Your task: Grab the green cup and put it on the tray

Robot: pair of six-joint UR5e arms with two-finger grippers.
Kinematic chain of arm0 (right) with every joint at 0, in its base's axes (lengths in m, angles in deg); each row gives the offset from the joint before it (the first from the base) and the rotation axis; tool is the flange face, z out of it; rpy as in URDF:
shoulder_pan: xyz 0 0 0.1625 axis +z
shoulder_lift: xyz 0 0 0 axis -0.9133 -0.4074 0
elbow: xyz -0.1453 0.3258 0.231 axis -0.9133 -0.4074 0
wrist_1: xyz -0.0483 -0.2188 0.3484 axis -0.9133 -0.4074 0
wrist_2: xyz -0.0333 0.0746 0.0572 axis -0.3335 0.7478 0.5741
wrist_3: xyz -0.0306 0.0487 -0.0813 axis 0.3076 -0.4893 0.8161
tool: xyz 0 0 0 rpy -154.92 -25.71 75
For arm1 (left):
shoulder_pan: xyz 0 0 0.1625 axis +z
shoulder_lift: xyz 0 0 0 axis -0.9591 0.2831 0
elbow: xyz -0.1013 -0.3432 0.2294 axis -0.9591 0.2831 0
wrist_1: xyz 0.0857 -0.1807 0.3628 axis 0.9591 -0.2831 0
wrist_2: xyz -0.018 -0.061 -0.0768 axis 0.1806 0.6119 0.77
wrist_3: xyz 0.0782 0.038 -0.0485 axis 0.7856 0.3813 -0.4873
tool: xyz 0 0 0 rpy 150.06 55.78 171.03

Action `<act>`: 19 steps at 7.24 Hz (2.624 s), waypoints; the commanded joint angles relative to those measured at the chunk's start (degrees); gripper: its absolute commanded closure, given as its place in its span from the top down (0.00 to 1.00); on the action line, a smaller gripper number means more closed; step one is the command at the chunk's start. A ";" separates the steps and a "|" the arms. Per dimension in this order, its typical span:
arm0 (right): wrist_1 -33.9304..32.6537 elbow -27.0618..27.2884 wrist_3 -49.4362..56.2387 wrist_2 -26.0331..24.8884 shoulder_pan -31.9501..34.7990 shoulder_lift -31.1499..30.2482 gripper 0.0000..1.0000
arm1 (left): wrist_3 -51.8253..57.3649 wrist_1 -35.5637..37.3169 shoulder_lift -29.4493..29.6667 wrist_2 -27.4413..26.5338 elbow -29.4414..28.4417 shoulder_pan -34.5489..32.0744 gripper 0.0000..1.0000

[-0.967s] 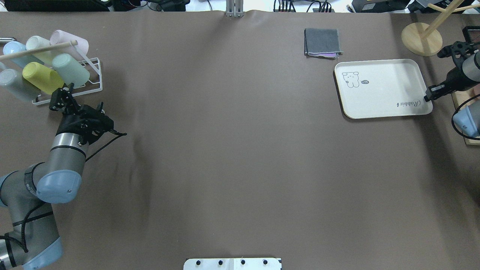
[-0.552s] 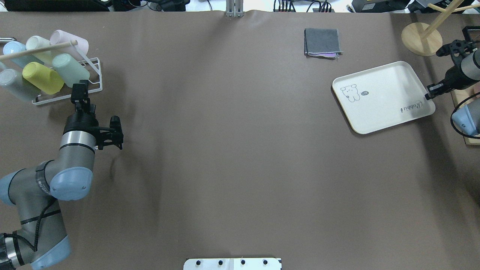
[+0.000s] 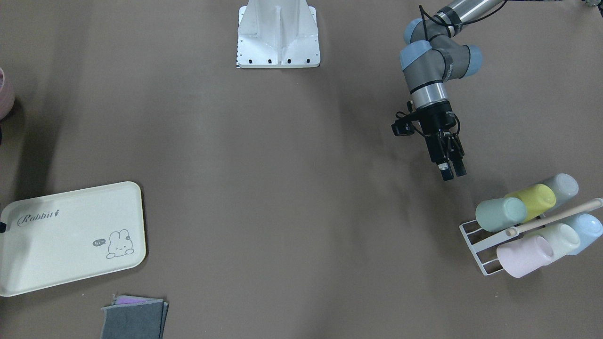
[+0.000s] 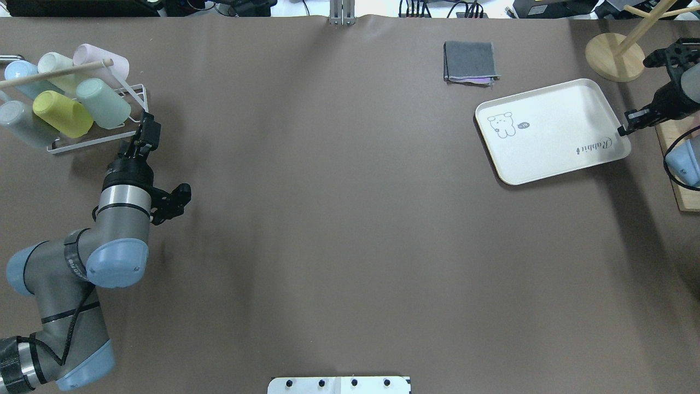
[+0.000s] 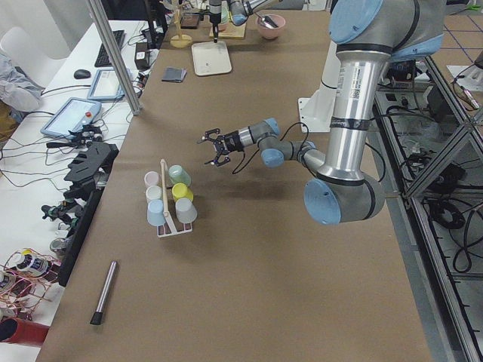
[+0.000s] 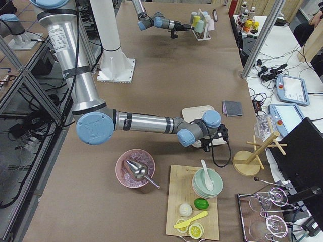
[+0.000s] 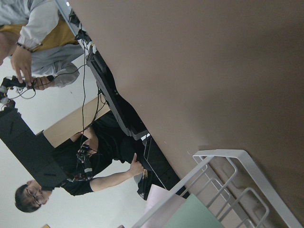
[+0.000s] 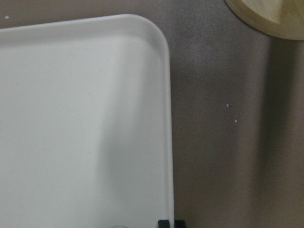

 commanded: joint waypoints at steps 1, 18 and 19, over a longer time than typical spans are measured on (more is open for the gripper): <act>0.00 3.64 -0.79 5.68 3.84 -0.69 0.00 | 15.51 -0.20 0.20 0.13 -1.01 -1.21 0.95; 14.41 28.98 -53.96 -23.33 -33.36 4.23 0.00 | 30.53 -18.90 5.12 5.85 -20.16 -9.12 0.97; 14.50 28.19 -53.27 -23.65 -34.54 4.31 0.00 | 30.35 -21.10 5.12 5.67 -21.57 -9.12 0.97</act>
